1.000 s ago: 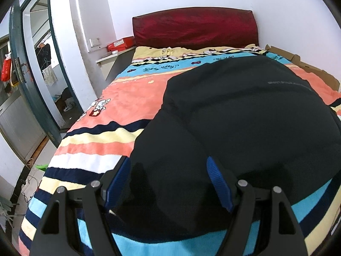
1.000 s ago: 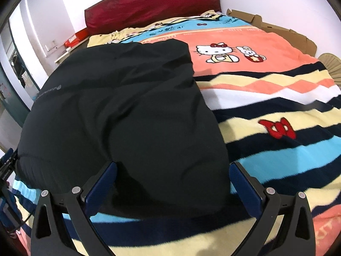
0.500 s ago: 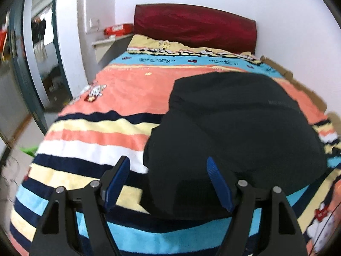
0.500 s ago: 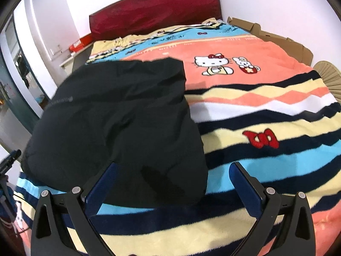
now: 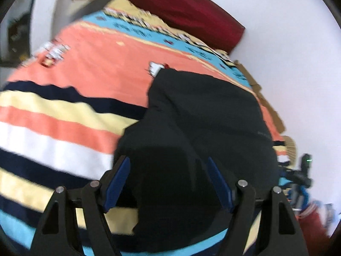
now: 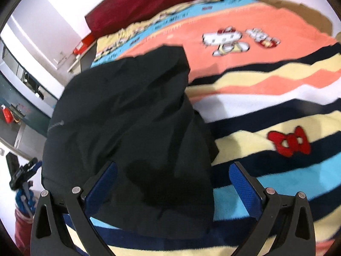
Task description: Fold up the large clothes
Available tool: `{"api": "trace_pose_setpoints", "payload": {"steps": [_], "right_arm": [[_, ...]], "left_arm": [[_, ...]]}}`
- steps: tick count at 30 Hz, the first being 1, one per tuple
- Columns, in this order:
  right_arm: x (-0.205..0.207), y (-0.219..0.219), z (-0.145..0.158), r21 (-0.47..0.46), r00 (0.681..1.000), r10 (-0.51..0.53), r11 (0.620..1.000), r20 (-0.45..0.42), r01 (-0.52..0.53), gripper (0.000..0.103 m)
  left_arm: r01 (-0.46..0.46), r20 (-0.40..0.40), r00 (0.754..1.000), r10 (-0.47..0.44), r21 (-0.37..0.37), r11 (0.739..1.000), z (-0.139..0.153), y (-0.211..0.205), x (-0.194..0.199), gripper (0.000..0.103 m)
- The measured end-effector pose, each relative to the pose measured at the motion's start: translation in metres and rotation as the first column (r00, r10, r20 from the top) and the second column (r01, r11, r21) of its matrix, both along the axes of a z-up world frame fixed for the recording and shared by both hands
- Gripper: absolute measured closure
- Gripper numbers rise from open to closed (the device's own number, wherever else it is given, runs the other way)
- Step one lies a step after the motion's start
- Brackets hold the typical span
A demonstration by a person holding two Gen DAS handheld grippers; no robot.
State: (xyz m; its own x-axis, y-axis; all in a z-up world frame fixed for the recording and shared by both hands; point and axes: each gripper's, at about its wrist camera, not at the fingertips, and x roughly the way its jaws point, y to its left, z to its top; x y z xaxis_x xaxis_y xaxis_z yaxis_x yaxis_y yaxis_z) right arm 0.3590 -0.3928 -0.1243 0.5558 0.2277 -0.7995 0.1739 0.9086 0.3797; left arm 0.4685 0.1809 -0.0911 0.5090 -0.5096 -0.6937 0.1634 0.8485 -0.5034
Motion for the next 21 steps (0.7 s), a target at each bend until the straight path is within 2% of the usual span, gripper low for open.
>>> {"api": "trace_pose_setpoints", "payload": {"steps": [2, 6, 7, 8, 10, 13, 19, 21], "right_arm": [[0.011, -0.007, -0.01, 0.053, 1.0, 0.0, 0.999, -0.014, 0.0, 0.0], [0.032, -0.021, -0.031, 0.108, 0.998, 0.012, 0.994, -0.062, -0.005, 0.001], [0.035, -0.022, -0.036, 0.122, 0.997, 0.027, 0.992, -0.074, -0.017, 0.001], [0.039, -0.023, -0.042, 0.146, 0.995, 0.048, 0.989, -0.086, -0.035, 0.001], [0.045, -0.024, -0.055, 0.207, 0.989, 0.093, 0.976, -0.112, -0.068, 0.001], [0.053, -0.017, -0.076, 0.293, 0.977, 0.161, 0.949, -0.138, -0.115, 0.001], [0.065, 0.004, -0.087, 0.367, 0.971, 0.22, 0.914, -0.097, -0.171, 0.001], [0.064, 0.006, -0.091, 0.37, 0.972, 0.222, 0.912, -0.075, -0.18, 0.001]], "left_arm": [[0.024, -0.047, 0.999, -0.026, -0.032, 0.999, -0.01, -0.002, 0.022, 0.03], [0.088, -0.135, 0.987, -0.09, -0.022, 0.996, -0.036, -0.011, 0.054, 0.03], [0.107, -0.163, 0.981, -0.109, -0.021, 0.994, -0.047, -0.013, 0.061, 0.027], [0.115, -0.179, 0.976, -0.122, -0.048, 0.992, -0.055, -0.012, 0.065, 0.019], [0.113, -0.195, 0.972, -0.132, -0.108, 0.988, -0.067, -0.009, 0.068, 0.014], [0.12, -0.222, 0.961, -0.165, -0.202, 0.972, -0.08, -0.009, 0.065, 0.011], [0.13, -0.2, 0.959, -0.202, -0.326, 0.936, -0.089, -0.017, 0.054, 0.006], [0.117, -0.183, 0.965, -0.187, -0.336, 0.935, -0.09, -0.023, 0.052, 0.005]]}}
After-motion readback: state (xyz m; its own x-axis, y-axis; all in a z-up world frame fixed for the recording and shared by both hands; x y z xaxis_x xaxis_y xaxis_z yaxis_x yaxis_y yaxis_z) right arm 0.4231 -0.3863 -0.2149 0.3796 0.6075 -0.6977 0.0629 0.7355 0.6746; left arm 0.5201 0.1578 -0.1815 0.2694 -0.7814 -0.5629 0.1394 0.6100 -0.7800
